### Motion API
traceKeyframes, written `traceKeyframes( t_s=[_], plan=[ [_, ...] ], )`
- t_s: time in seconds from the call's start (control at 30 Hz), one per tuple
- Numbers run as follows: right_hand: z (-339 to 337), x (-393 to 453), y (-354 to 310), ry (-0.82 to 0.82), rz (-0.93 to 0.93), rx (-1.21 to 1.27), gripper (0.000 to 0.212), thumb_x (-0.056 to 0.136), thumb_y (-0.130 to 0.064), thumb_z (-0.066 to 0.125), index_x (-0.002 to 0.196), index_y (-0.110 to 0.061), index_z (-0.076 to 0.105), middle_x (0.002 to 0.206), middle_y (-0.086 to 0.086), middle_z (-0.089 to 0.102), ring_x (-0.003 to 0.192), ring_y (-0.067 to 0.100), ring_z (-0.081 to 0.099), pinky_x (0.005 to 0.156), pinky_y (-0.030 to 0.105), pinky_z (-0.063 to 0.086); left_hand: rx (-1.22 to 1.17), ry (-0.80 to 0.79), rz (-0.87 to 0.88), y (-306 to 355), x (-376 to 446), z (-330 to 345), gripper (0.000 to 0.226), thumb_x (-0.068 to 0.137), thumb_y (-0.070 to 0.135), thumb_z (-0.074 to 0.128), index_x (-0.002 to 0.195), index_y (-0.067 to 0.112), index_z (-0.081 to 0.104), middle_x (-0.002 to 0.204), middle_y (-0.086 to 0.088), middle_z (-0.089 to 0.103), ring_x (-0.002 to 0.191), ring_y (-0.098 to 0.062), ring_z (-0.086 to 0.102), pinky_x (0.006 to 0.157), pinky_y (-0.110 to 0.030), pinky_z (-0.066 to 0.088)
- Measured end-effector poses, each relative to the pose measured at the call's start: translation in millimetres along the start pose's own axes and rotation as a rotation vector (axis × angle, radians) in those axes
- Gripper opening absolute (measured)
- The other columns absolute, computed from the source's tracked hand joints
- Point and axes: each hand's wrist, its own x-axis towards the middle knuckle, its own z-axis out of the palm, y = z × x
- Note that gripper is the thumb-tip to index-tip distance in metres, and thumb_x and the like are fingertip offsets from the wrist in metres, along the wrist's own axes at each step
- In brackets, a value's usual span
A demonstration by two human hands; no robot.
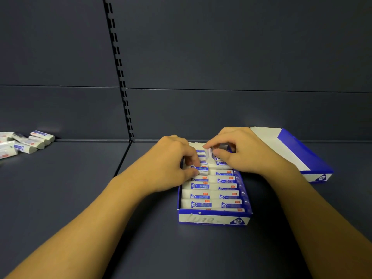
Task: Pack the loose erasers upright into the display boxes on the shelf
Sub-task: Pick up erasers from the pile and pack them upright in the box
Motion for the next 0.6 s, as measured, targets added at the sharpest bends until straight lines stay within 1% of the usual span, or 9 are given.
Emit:
traceKeyframes(
  t_s=[0.1,0.17,0.23,0.3,0.37,0.43,0.47,0.53,0.6],
  plan=[
    [4.8,2.2,-4.4,0.075,0.0,0.016,0.022,0.092,-0.036,0.068,0.112,-0.029,0.076,0.103,-0.01,0.072,0.09,0.006,0.063,0.073,0.016,0.045,0.002,0.009,0.002,-0.8,0.1,0.6,0.019,0.087,0.041,0.074,0.104,0.033,0.072,0.102,0.017,0.062,0.098,-0.004,0.052,0.084,-0.018,0.045],
    [6.5,2.9,-6.7,0.096,0.041,0.049,0.028,0.091,-0.038,0.069,0.118,-0.03,0.073,0.103,-0.011,0.073,0.091,0.007,0.065,0.075,0.018,0.048,0.0,0.02,0.008,-1.0,0.0,0.9,0.018,0.087,0.041,0.074,0.102,0.033,0.073,0.1,0.016,0.062,0.096,-0.003,0.052,0.083,-0.018,0.044],
    [7.9,3.3,-8.7,0.102,0.123,0.11,0.038,0.089,-0.042,0.072,0.125,-0.03,0.066,0.098,-0.012,0.074,0.091,0.007,0.067,0.079,0.023,0.054,-0.004,0.029,0.014,-0.7,-0.1,0.5,0.017,0.086,0.04,0.075,0.102,0.033,0.073,0.098,0.016,0.063,0.095,-0.003,0.052,0.082,-0.018,0.044],
    [9.9,4.1,-11.0,0.11,0.211,0.152,0.039,0.085,-0.046,0.075,0.117,-0.028,0.063,0.09,-0.013,0.074,0.088,0.007,0.068,0.078,0.025,0.055,-0.006,0.026,0.016,-0.2,-0.2,0.1,0.018,0.087,0.04,0.074,0.103,0.033,0.073,0.099,0.016,0.063,0.095,-0.003,0.052,0.083,-0.018,0.045],
    [12.0,5.9,-12.9,0.11,0.264,0.167,0.036,0.082,-0.048,0.077,0.105,-0.025,0.064,0.087,-0.012,0.074,0.084,0.008,0.07,0.07,0.021,0.054,-0.001,0.022,0.019,0.0,-0.4,0.1,0.018,0.087,0.04,0.074,0.104,0.033,0.073,0.1,0.015,0.063,0.096,-0.004,0.052,0.082,-0.017,0.044],
    [12.0,6.9,-15.6,0.107,0.287,0.17,0.033,0.081,-0.048,0.078,0.1,-0.024,0.067,0.087,-0.009,0.074,0.082,0.008,0.07,0.063,0.017,0.05,0.003,0.027,0.023,-0.3,-0.1,0.5,0.018,0.087,0.039,0.074,0.104,0.033,0.074,0.099,0.015,0.063,0.095,-0.004,0.052,0.08,-0.014,0.042],
    [11.2,6.9,-17.6,0.102,0.292,0.176,0.032,0.081,-0.047,0.078,0.1,-0.025,0.067,0.087,-0.009,0.074,0.081,0.008,0.07,0.062,0.017,0.049,0.004,0.029,0.024,-0.3,0.0,0.7,0.018,0.087,0.039,0.074,0.104,0.032,0.074,0.099,0.015,0.063,0.095,-0.003,0.052,0.079,-0.012,0.04],
    [10.2,6.8,-21.0,0.086,0.298,0.193,0.031,0.081,-0.045,0.079,0.101,-0.025,0.069,0.088,-0.009,0.075,0.082,0.008,0.071,0.065,0.019,0.053,0.007,0.033,0.026,-0.5,0.1,0.6,0.018,0.087,0.039,0.074,0.104,0.032,0.074,0.098,0.014,0.063,0.094,-0.003,0.051,0.077,-0.008,0.036],
    [9.3,5.8,-23.6,0.072,0.31,0.223,0.027,0.081,-0.039,0.081,0.102,-0.026,0.069,0.087,-0.009,0.075,0.083,0.009,0.072,0.069,0.024,0.058,0.006,0.039,0.03,-0.7,0.2,0.3,0.018,0.087,0.038,0.074,0.103,0.032,0.074,0.097,0.014,0.063,0.093,-0.003,0.051,0.075,-0.006,0.034]
  ],
)
